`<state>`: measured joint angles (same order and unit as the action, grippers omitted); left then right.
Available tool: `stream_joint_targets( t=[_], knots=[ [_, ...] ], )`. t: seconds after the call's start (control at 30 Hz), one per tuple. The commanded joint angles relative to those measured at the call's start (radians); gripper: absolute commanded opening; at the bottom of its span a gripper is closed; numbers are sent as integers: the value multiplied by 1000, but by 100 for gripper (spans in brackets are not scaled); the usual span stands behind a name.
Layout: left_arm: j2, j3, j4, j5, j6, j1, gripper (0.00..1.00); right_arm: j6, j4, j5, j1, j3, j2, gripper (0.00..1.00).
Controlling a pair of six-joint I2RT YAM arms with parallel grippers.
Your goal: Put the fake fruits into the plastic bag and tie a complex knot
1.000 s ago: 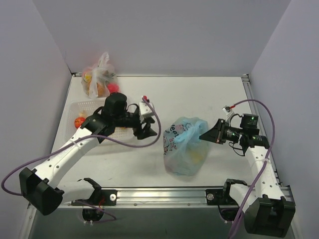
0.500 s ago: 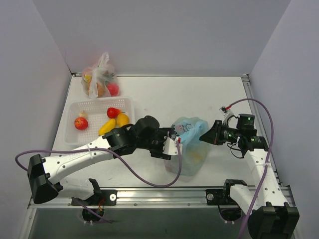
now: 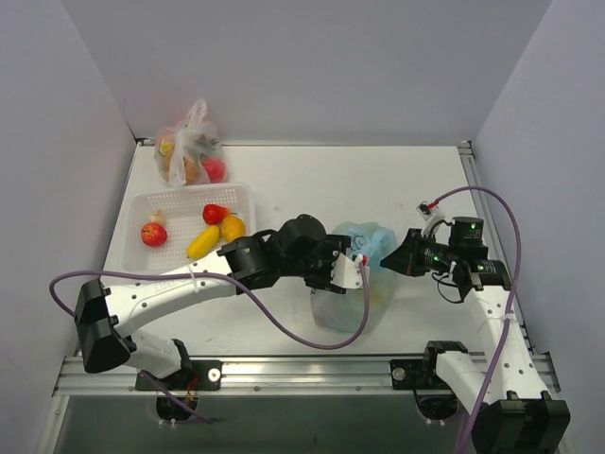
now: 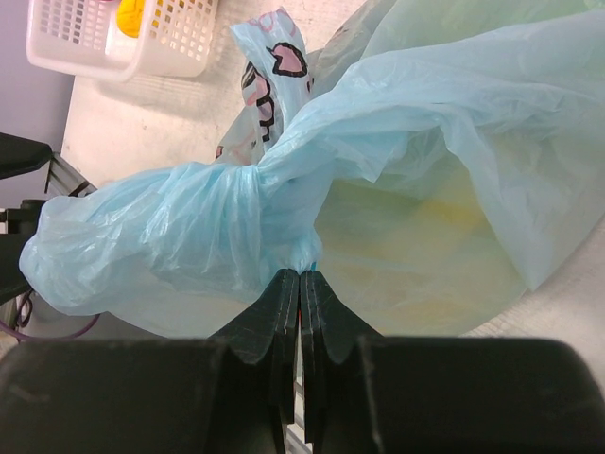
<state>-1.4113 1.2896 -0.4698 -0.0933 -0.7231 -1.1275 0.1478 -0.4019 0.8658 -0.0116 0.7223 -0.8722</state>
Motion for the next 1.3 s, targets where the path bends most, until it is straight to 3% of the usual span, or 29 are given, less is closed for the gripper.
stream_joint_targets(
  t=[0.0,0.27,0.37,0.4,0.47,0.5,0.57,0.77,0.87,1.0,1.23,1.27],
  knots=[
    [-24,65,45,6,-12,-12,68,-21,-15,-11,5,42,15,0],
    [-72,71,42,29,-36,-34,68,-28,-17,-16,30,51,16,0],
    [-90,73,37,61,-39,-34,64,-36,-21,-25,32,52,18,0],
    [-94,79,37,78,-36,-32,46,-42,-23,-33,30,54,16,0],
    [-92,79,37,86,-30,-31,26,-69,-35,-85,32,60,18,0],
    [-91,74,36,108,-26,-29,10,-83,-41,-106,32,65,19,0],
    [-75,57,20,122,-15,-22,0,-121,-60,-178,30,68,22,0],
    [-8,-2,-64,133,76,23,0,-223,-92,-304,15,107,33,0],
    [29,-45,-92,126,102,67,0,-290,-112,-315,-51,137,27,0],
    [55,-65,-108,93,135,113,0,-419,-138,-229,-125,149,19,0],
    [32,-23,-107,-74,185,123,0,-552,-167,-25,-120,193,-13,0],
    [29,-18,-109,-82,198,123,0,-562,-169,-30,-116,213,-17,5]
  ],
)
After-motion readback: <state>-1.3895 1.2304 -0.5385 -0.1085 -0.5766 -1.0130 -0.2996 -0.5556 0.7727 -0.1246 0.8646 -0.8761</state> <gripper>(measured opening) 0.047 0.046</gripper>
